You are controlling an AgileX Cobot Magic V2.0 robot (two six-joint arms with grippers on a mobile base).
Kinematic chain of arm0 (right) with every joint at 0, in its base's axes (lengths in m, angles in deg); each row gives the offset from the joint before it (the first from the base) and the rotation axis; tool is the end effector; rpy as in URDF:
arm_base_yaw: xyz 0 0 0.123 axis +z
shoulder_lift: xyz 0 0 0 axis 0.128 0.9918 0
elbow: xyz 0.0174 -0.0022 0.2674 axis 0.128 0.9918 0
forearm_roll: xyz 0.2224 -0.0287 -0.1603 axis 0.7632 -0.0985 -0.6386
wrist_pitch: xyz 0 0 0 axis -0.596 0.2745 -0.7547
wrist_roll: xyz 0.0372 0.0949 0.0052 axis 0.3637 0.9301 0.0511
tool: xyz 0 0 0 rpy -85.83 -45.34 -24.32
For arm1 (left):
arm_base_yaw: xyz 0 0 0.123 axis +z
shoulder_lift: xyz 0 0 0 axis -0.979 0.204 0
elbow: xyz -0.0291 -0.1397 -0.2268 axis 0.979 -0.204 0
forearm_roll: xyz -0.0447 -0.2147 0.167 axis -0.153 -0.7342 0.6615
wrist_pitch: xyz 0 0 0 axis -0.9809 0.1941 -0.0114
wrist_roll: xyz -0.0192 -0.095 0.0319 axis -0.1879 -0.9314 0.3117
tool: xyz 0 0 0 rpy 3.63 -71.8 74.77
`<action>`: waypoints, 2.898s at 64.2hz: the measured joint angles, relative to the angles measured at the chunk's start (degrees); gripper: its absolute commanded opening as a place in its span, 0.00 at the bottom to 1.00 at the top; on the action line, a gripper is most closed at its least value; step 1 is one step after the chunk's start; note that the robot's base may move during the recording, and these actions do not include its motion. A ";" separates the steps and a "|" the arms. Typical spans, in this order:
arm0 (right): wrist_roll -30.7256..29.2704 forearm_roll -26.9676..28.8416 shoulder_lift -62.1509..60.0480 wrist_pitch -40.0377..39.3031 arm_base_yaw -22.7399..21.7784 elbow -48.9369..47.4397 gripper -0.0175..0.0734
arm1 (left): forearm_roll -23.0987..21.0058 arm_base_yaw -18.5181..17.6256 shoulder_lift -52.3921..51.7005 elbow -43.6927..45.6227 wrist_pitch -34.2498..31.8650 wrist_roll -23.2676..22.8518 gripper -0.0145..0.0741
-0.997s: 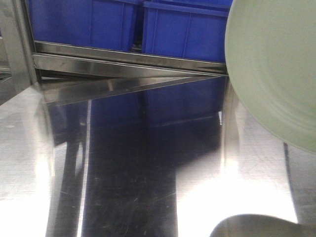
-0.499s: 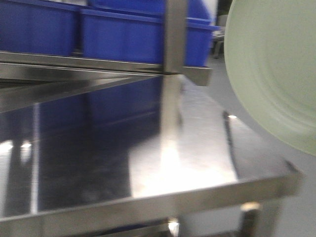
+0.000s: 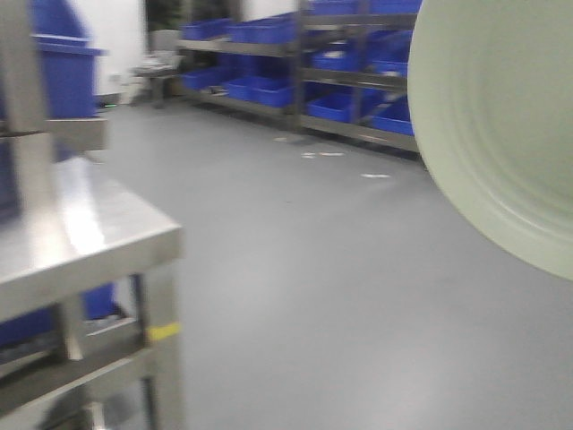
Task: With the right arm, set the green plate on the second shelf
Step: 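Drive the base to the shelf of blue bins, holding the plate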
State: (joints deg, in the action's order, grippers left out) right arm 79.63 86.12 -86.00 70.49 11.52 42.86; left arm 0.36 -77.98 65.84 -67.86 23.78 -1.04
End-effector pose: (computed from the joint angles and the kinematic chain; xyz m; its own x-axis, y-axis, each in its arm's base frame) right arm 0.1066 0.0053 0.2202 0.2417 0.0279 -0.9699 -0.0518 0.9985 0.0158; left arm 0.1087 0.0005 0.2112 0.0761 -0.0291 -0.9967 -0.0023 0.9996 -0.0294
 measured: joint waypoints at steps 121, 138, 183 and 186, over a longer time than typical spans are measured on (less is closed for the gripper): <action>0.00 0.00 -0.09 -0.01 0.00 0.00 0.25 | 0.00 0.00 0.00 0.00 -0.01 0.00 0.31; 0.00 0.02 -0.09 -0.01 0.00 0.00 0.25 | 0.00 0.00 0.00 0.00 -0.01 0.00 0.31; 0.00 0.02 -0.09 -0.01 0.00 0.00 0.25 | 0.00 0.00 0.00 0.00 -0.01 0.00 0.31; 0.00 0.02 -0.09 -0.01 0.00 0.00 0.25 | 0.00 0.00 0.00 0.00 -0.01 0.00 0.31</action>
State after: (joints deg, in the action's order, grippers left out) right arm 79.63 86.15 -86.10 70.48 11.52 42.86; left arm 0.36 -77.98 65.84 -67.86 23.77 -1.04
